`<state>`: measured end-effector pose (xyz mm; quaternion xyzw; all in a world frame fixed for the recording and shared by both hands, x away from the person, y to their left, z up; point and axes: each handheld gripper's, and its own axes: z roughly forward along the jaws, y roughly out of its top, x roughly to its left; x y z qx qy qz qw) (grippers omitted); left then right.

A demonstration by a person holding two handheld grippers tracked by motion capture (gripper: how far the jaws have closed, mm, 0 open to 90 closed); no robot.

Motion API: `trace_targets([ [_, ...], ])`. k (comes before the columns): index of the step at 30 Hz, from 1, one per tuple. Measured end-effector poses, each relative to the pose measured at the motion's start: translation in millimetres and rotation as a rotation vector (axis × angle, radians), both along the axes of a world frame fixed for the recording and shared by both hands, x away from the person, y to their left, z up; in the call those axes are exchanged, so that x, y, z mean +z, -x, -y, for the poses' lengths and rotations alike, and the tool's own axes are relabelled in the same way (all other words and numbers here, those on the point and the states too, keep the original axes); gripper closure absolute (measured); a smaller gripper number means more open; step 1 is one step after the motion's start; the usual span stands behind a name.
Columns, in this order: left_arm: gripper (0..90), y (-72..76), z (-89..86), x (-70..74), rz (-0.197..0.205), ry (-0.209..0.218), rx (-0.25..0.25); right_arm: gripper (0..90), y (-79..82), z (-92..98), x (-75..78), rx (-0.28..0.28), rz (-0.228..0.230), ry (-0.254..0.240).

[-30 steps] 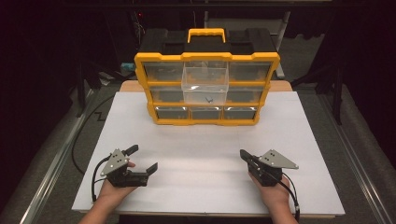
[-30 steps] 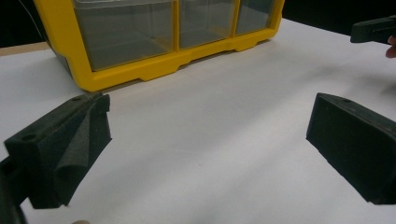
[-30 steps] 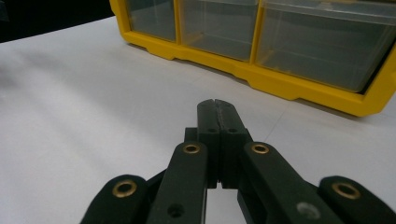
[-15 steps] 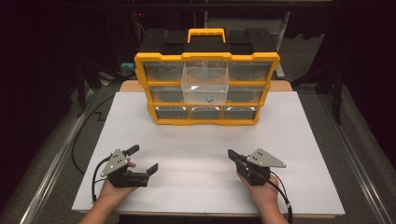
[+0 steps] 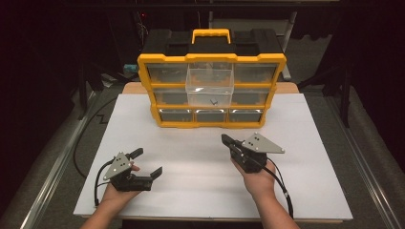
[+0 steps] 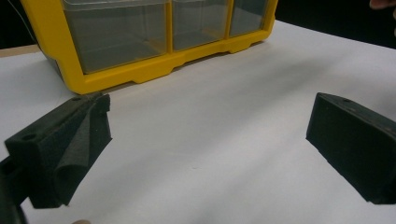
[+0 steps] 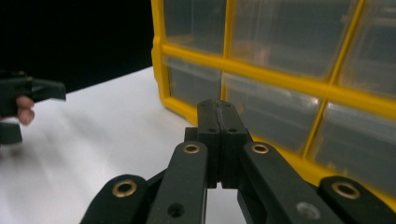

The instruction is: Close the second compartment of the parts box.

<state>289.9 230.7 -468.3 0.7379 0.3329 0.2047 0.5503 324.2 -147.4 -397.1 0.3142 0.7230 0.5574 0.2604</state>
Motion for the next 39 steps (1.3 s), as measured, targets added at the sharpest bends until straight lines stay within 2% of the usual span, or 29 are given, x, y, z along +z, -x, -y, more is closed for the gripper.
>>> trace_targets([
  [9, 0.9, 0.3, 1.2, -0.5, -0.002, -0.011, -0.010, 90.0, -15.0, -22.9, 43.7, 0.009, 0.077, 0.013],
  [15, 0.9, 0.4, 0.7, -0.2, 0.000, -0.008, -0.009, 90.0, -25.1, -34.9, 64.0, -0.004, 0.104, 0.002],
  [22, 0.9, 0.4, 0.7, -0.2, 0.001, -0.007, -0.010, 90.0, -34.5, -42.5, 89.1, -0.028, 0.143, 0.011],
  [28, 0.9, 0.6, 0.6, 0.0, 0.001, -0.006, -0.011, 90.0, -38.1, -44.9, 101.2, -0.032, 0.163, 0.017],
  [39, 0.9, 0.3, 0.1, 0.1, 0.002, -0.002, -0.009, 90.0, -55.4, -45.2, 104.8, -0.077, 0.167, 0.022],
])
